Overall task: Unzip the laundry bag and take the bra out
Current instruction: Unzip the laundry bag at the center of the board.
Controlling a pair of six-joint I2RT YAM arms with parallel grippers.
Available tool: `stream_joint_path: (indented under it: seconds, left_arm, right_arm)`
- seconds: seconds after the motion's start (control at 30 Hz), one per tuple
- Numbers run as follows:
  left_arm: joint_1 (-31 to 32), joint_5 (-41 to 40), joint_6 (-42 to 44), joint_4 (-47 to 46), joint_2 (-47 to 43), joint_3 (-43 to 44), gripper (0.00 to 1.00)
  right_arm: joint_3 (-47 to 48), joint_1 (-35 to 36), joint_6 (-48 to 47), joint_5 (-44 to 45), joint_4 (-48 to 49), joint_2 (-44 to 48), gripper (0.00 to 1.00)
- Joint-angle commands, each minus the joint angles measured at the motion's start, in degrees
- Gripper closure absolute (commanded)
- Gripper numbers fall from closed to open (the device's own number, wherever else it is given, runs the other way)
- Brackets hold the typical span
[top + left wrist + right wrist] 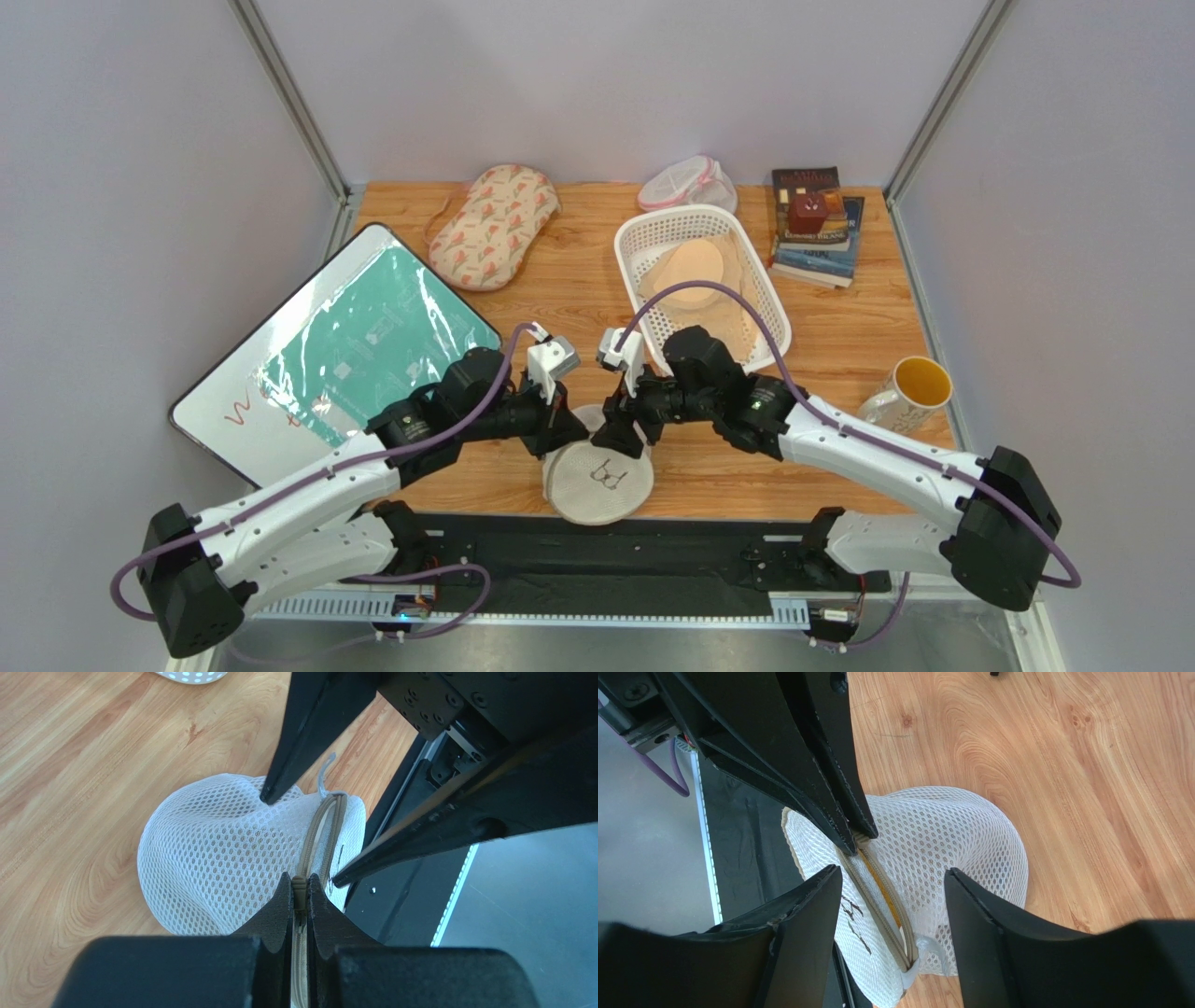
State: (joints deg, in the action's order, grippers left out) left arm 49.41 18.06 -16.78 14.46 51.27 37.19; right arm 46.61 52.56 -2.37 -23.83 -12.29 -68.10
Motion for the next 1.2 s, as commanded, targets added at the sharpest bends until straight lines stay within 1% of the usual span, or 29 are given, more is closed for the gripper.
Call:
stream_joint_path:
  seconds: [0.0,0.03,0.07,0.13,0.17,0.23,0.27,0.3,0.5,0.53,0.87,1.17]
  left_arm:
    - [0.0,1.0,0.7,-0.1,-0.3,2.8,1.00]
    - [0.0,0.9,0.5,-0.2,-0.5,2.7,1.00]
    - [0.0,0.4,0.4,-0.2,-0.6,2.7,1.00]
    - [-0.1,-1.4,-0.2,-0.5,-1.4,2.4,1.00]
    - [-0.1,-2.2,-0.4,-0.7,-1.8,2.2,1.00]
    - [-0.1,-4.5,-1.2,-1.2,-2.7,1.6,1.00]
    - [-0.1,-5.0,-1.4,-1.4,-2.8,1.5,1.00]
    - [-0.1,-5.4,-1.9,-1.8,-3.0,1.2,1.00]
    - [0.0,-10.3,-4.1,-2.2,-3.9,0.0,1.00]
    - [0.0,-11.0,-4.2,-2.3,-4.5,-0.1,1.00]
    - [-0.1,-14.2,-5.9,-0.4,-8.2,-1.2,1.00]
    - [0.0,-16.7,-6.0,2.9,-12.2,-2.2,1.00]
  right_arm:
    - [-1.7,-0.1,-1.4,-2.5,4.9,-0.6,0.47]
    - [-2.0,-0.1,-1.3,-2.4,5.3,-0.7,0.53]
    - [-2.4,-0.1,-0.7,-1.7,5.4,-0.7,0.63]
    - [-3.0,-0.1,-0.4,-0.9,5.7,-0.9,0.72]
    - [-3.2,-0.1,-0.2,-0.4,5.7,-0.9,0.79]
    - [-3.5,0.0,0.2,0.2,5.7,-0.8,0.88]
    - [-3.7,-0.1,0.5,0.7,5.8,-0.6,0.96]
    - [-3.9,-0.1,0.9,1.2,5.7,-0.1,1.00]
    - [-6.0,-0.2,2.0,6.8,5.4,3.9,1.00]
    - [-6.4,0.0,3.7,7.5,5.4,4.5,1.00]
    - [-10.0,-0.1,7.9,15.6,3.7,9.2,1.00]
    - [-11.6,-0.1,11.3,19.7,3.0,11.3,1.00]
